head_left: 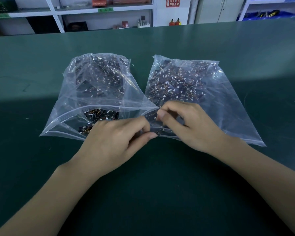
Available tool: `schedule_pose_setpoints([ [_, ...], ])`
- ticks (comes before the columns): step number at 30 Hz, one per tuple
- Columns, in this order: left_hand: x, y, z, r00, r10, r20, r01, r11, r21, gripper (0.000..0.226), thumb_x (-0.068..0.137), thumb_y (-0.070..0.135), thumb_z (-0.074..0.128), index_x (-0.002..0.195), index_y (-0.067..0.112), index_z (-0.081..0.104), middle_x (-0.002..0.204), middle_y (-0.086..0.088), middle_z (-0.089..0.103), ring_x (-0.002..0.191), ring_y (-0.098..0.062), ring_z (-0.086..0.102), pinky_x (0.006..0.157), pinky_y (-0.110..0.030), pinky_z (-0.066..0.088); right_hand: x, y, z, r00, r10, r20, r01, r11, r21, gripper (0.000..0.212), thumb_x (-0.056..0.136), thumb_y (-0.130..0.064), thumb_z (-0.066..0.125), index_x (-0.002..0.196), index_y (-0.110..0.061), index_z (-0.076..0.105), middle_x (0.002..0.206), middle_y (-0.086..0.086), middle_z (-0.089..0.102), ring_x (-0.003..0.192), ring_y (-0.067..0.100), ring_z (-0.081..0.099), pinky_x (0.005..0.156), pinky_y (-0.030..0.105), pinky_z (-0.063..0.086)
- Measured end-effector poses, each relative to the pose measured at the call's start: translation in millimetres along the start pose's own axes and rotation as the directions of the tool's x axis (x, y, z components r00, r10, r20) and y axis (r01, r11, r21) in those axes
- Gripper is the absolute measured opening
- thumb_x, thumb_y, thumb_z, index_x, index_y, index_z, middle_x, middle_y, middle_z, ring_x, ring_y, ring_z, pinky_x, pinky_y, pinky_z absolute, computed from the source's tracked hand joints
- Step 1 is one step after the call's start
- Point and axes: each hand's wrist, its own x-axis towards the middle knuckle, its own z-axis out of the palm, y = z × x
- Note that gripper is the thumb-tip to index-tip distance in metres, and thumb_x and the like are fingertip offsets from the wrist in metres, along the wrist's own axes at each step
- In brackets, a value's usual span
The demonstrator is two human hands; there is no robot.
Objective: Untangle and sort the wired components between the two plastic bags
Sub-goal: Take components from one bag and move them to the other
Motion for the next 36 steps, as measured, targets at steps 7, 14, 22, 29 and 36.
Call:
schedule_pose_setpoints([
  [7, -3, 1, 9, 0.996, -0.086, -0.014, 0.084, 0.989, -0.121, 0.019, 0.105, 0.048, 0.053, 0.101, 0.030, 0.057, 0.070, 0.019, 0.048, 0.062, -0.005, 0.044, 0.052, -0.030, 0.046, -1, -7, 4, 0.997, 0.001, 0.071, -0.015, 0.979, 0.202, 0.033, 0.111, -0.035, 0.052, 0.093, -0.023, 0.076, 0.073, -0.011, 0.065, 0.067, 0.011, 0.059, 0.065, 0.024, 0.043],
  [14, -3, -2, 10, 0.987, -0.148, -0.057, 0.135, 0.974, -0.184, 0.018, 0.106, 0.044, 0.056, 0.101, 0.027, 0.060, 0.067, 0.014, 0.052, 0.059, -0.008, 0.048, 0.056, -0.019, 0.039, 2, -5, 3, 1.000, -0.010, -0.011, 0.012, 0.985, 0.170, 0.019, 0.105, -0.029, 0.065, 0.095, -0.016, 0.075, 0.086, -0.006, 0.068, 0.081, 0.019, 0.064, 0.074, 0.033, 0.051],
  [22, -1, 0, 10, 0.932, -0.343, -0.118, 0.270, 0.873, -0.407, 0.012, 0.106, 0.036, 0.059, 0.100, 0.025, 0.059, 0.071, 0.006, 0.062, 0.062, -0.017, 0.059, 0.059, -0.025, 0.044, 0, -8, 4, 1.000, -0.014, 0.015, 0.011, 0.977, 0.213, 0.035, 0.108, -0.036, 0.057, 0.083, -0.015, 0.069, 0.073, -0.008, 0.063, 0.068, 0.009, 0.056, 0.064, 0.018, 0.040],
  [29, -1, 0, 10, 0.905, -0.417, -0.082, 0.328, 0.808, -0.489, 0.016, 0.106, 0.034, 0.061, 0.095, 0.024, 0.060, 0.069, 0.002, 0.062, 0.060, -0.019, 0.057, 0.057, -0.020, 0.042, -2, -12, 1, 0.996, -0.084, 0.006, 0.079, 0.962, 0.262, 0.025, 0.107, -0.030, 0.061, 0.100, -0.011, 0.074, 0.084, -0.008, 0.070, 0.076, 0.016, 0.066, 0.068, 0.027, 0.049],
  [36, 0, 1, 12, 0.888, -0.458, -0.042, 0.355, 0.741, -0.570, 0.021, 0.107, 0.043, 0.057, 0.093, 0.028, 0.057, 0.071, 0.000, 0.063, 0.058, -0.017, 0.055, 0.058, -0.021, 0.043, 0, -9, 5, 0.986, -0.164, -0.012, 0.164, 0.972, 0.169, 0.012, 0.101, -0.017, 0.072, 0.091, -0.011, 0.074, 0.079, -0.008, 0.067, 0.073, 0.014, 0.062, 0.067, 0.026, 0.048],
])
